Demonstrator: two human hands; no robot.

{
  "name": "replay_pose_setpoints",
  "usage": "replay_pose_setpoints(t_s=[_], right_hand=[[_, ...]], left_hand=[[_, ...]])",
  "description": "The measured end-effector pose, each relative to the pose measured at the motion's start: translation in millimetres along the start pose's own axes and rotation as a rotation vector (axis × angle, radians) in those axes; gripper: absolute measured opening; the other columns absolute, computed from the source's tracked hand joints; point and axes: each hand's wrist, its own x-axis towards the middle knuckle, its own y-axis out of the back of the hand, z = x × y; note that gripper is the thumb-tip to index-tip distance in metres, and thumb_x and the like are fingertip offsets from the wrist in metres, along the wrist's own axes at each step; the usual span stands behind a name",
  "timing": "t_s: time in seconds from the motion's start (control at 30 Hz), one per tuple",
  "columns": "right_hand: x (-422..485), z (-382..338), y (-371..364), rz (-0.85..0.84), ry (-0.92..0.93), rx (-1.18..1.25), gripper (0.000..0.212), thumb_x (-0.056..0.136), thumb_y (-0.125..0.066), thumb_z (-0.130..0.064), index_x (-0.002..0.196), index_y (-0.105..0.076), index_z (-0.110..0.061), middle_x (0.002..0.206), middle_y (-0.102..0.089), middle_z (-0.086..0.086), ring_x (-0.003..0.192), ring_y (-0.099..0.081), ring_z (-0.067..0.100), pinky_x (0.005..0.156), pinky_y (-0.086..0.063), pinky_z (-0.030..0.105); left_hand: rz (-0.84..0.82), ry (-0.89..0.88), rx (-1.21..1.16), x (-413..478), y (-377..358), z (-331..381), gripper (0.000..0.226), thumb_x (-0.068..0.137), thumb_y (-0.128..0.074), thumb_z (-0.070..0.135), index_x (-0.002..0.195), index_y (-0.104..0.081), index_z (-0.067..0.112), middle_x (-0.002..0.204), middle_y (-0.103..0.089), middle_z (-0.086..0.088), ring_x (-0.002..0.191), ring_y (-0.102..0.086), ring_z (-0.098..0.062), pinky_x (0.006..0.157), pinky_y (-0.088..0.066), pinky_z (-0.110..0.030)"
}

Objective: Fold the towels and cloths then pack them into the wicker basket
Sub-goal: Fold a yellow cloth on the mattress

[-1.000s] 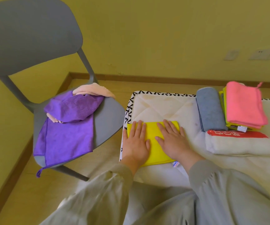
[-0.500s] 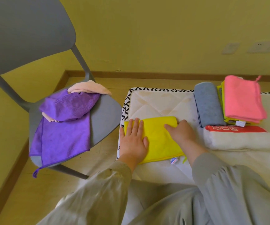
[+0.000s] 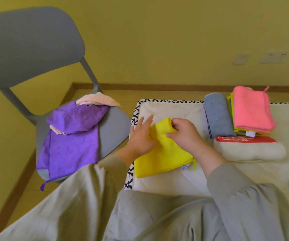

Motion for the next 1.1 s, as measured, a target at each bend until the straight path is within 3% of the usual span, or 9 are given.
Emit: replay_pose_setpoints(t_s=[0.13, 0.27, 0.47, 0.57, 0.67, 0.73, 0.83, 0.97, 1.1], right_hand=[[-6, -14, 9, 0.004, 0.100, -0.045, 0.021, 0.073, -0.075, -0.006, 0.072, -0.057, -0.018, 0.079, -0.067, 0.003, 0.081, -0.063, 0.025, 0.073, -0.051, 0.039], [-14, -30, 17, 0.039, 0.105, -0.154, 0.031, 0.076, -0.075, -0.018, 0.066, -0.046, -0.024, 0.064, -0.051, -0.007, 0.066, -0.049, 0.018, 0.057, -0.035, 0.030], [-32, -14, 36, -0.363, -0.148, -0.101, 0.018, 0.075, -0.078, -0.021, 0.088, -0.065, -0.019, 0.079, -0.066, -0.005, 0.076, -0.061, 0.011, 0.059, -0.044, 0.014], [-35, 0, 41, -0.296, -0.244, 0.101, 0.006, 0.077, -0.073, -0.008, 0.078, -0.069, -0.012, 0.080, -0.069, 0.009, 0.082, -0.062, 0.021, 0.076, -0.046, 0.028], [-34, -2, 48, -0.209, -0.321, 0.733, 0.012, 0.084, -0.061, 0.002, 0.093, -0.065, -0.005, 0.090, -0.070, 0.014, 0.088, -0.063, 0.028, 0.086, -0.050, 0.038], [-35, -9, 54, -0.200, -0.364, 0.993, 0.015, 0.087, -0.056, -0.004, 0.099, -0.064, -0.008, 0.088, -0.073, 0.008, 0.079, -0.069, 0.023, 0.070, -0.057, 0.036], [-32, -14, 54, -0.239, -0.425, 1.011, 0.028, 0.076, -0.067, -0.017, 0.104, -0.064, -0.015, 0.093, -0.070, 0.006, 0.085, -0.064, 0.023, 0.077, -0.050, 0.036], [-23, -8, 48, -0.199, -0.568, 1.013, 0.012, 0.089, -0.057, -0.018, 0.100, -0.061, -0.021, 0.091, -0.063, 0.006, 0.081, -0.057, 0.022, 0.072, -0.039, 0.033], [-13, 1, 36, -0.083, -0.603, 0.775, 0.015, 0.093, -0.054, -0.014, 0.106, -0.059, -0.008, 0.093, -0.063, 0.016, 0.077, -0.058, 0.023, 0.064, -0.043, 0.031]], left_hand=[[-0.109, -0.068, -0.254, 3, 42, 22, 0.053, 0.077, -0.074, 0.006, 0.125, -0.057, 0.019, 0.112, -0.059, 0.001, 0.107, -0.052, -0.012, 0.086, -0.040, -0.022], [-0.172, -0.105, -0.121, -2, 69, 32, 0.013, 0.078, -0.075, 0.012, 0.074, -0.063, 0.011, 0.063, -0.049, -0.001, 0.056, -0.040, -0.004, 0.056, -0.031, -0.024], [-0.130, -0.155, -0.040, -20, 80, 40, 0.007, 0.088, -0.063, 0.011, 0.088, -0.063, 0.005, 0.082, -0.063, -0.008, 0.075, -0.053, -0.017, 0.067, -0.042, -0.030], [-0.062, -0.114, -0.087, -28, 85, 38, 0.014, 0.091, -0.061, 0.014, 0.097, -0.063, 0.002, 0.095, -0.067, -0.018, 0.084, -0.061, -0.028, 0.074, -0.048, -0.038], [-0.085, 0.051, -0.576, -39, 90, 37, 0.020, 0.094, -0.056, 0.010, 0.114, -0.059, 0.007, 0.112, -0.066, -0.016, 0.099, -0.064, -0.030, 0.085, -0.053, -0.042], [-0.147, 0.178, -0.890, -44, 91, 38, 0.025, 0.095, -0.053, 0.008, 0.120, -0.056, 0.008, 0.111, -0.066, -0.012, 0.096, -0.065, -0.027, 0.081, -0.056, -0.038], [-0.207, 0.329, -1.035, -46, 90, 36, 0.024, 0.096, -0.051, 0.010, 0.119, -0.056, 0.008, 0.106, -0.067, -0.010, 0.091, -0.066, -0.024, 0.076, -0.056, -0.038], [-0.256, 0.540, -1.064, -38, 82, 26, 0.019, 0.094, -0.056, 0.015, 0.111, -0.056, 0.007, 0.102, -0.066, -0.013, 0.089, -0.064, -0.026, 0.085, -0.048, -0.043], [-0.081, 0.496, -0.869, -21, 49, 5, 0.011, 0.092, -0.061, 0.017, 0.098, -0.060, 0.008, 0.099, -0.065, -0.016, 0.080, -0.062, -0.025, 0.083, -0.052, -0.043]])
